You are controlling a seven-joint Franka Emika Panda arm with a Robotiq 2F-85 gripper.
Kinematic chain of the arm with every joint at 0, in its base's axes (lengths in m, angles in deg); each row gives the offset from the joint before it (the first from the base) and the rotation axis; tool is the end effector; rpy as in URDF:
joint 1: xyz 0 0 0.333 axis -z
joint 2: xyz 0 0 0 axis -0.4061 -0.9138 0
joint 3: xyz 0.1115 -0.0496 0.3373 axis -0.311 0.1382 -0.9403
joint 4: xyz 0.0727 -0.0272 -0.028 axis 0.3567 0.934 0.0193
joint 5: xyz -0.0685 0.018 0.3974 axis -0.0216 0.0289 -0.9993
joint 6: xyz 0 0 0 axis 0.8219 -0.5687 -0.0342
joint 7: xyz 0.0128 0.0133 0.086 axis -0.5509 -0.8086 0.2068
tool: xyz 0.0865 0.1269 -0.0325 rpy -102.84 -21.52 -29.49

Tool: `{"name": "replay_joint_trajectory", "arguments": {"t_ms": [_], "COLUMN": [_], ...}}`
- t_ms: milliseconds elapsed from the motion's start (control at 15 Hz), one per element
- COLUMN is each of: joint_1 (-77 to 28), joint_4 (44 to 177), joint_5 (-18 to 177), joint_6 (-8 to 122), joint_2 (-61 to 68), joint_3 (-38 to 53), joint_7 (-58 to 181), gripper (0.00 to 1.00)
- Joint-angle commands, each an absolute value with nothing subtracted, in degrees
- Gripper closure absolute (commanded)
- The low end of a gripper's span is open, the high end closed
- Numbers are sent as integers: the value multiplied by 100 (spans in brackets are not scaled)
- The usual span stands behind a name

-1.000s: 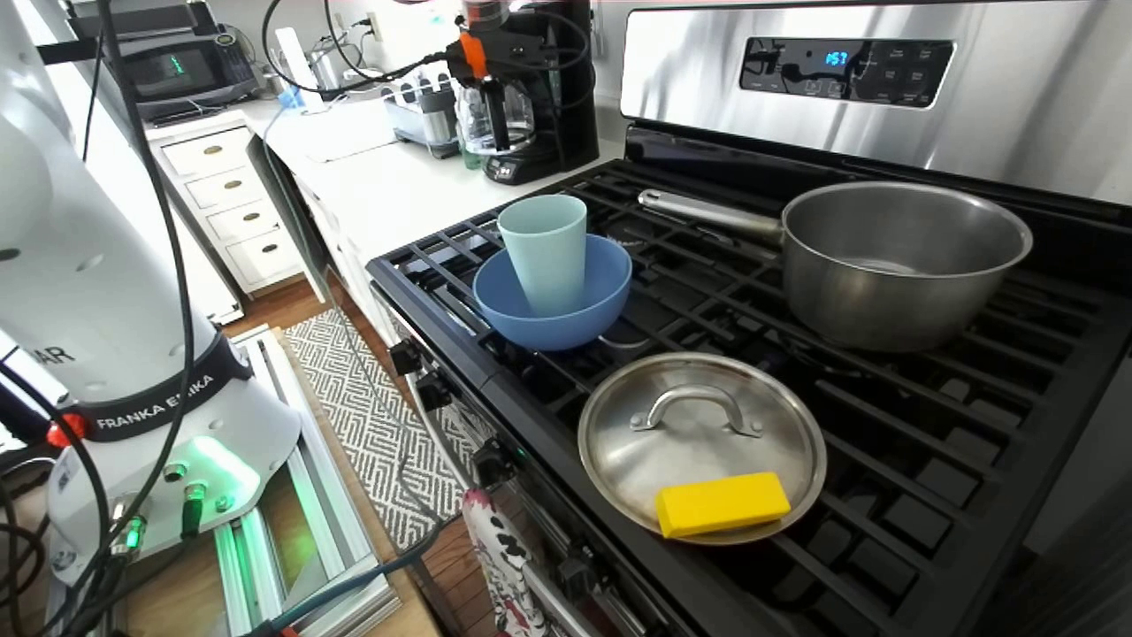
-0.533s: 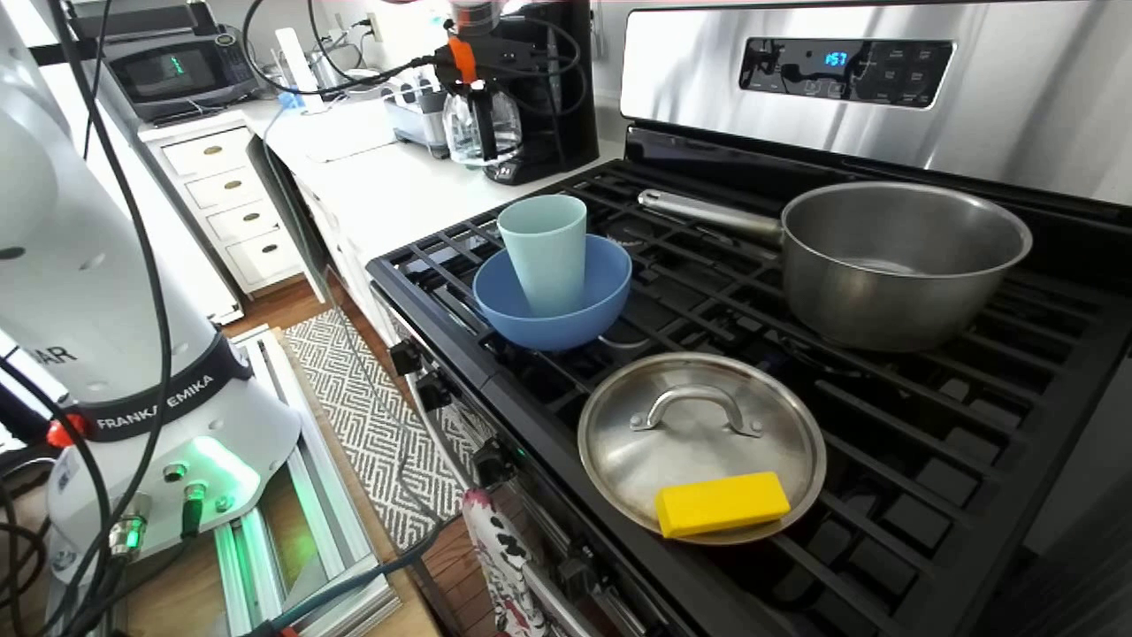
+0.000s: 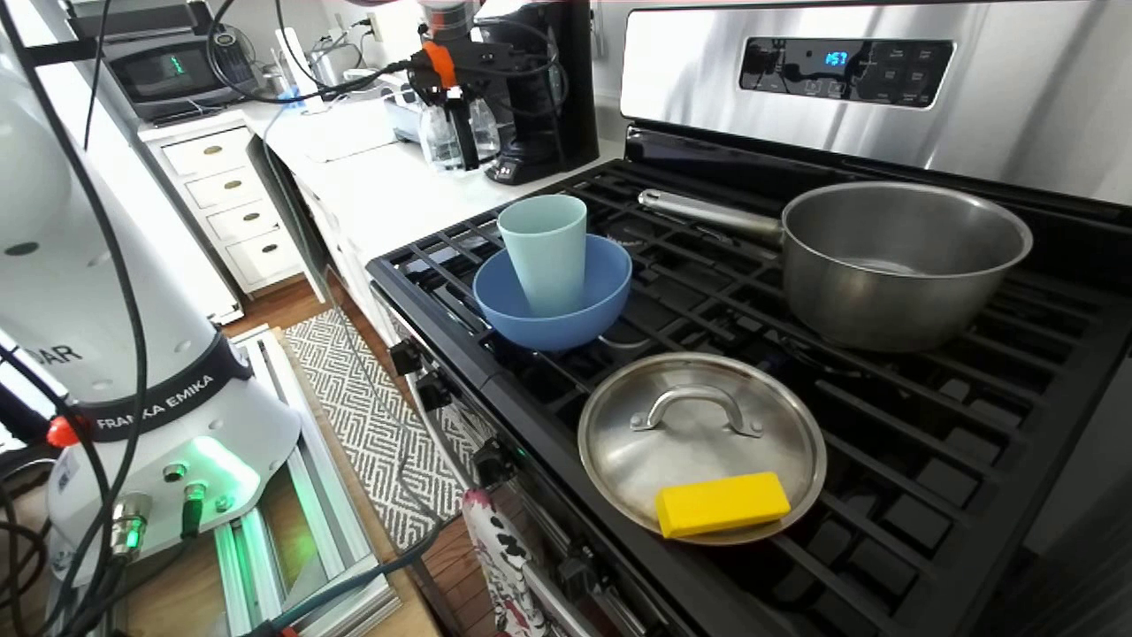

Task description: Pick up the coffee jar and put it on the kitchen counter

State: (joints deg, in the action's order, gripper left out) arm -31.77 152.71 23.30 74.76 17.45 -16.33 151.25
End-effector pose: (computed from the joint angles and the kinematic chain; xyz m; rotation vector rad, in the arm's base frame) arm 0.4918 0.2507 0.3264 -2.2480 -1.5166 -0.6515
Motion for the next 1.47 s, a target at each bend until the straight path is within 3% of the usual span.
{"name": "replay_joint_trajectory", "arguments": {"t_ms": [0,1400], "joint_1": [-3324,-3256], "joint_4": [15696,15493], "joint_5": [2058,1332], "joint_6": [7237,5982], "joint_2": [2296,1874], "joint_3": [-1385,-682], "joint_7": [15839,18176], "gripper": [92,92]}}
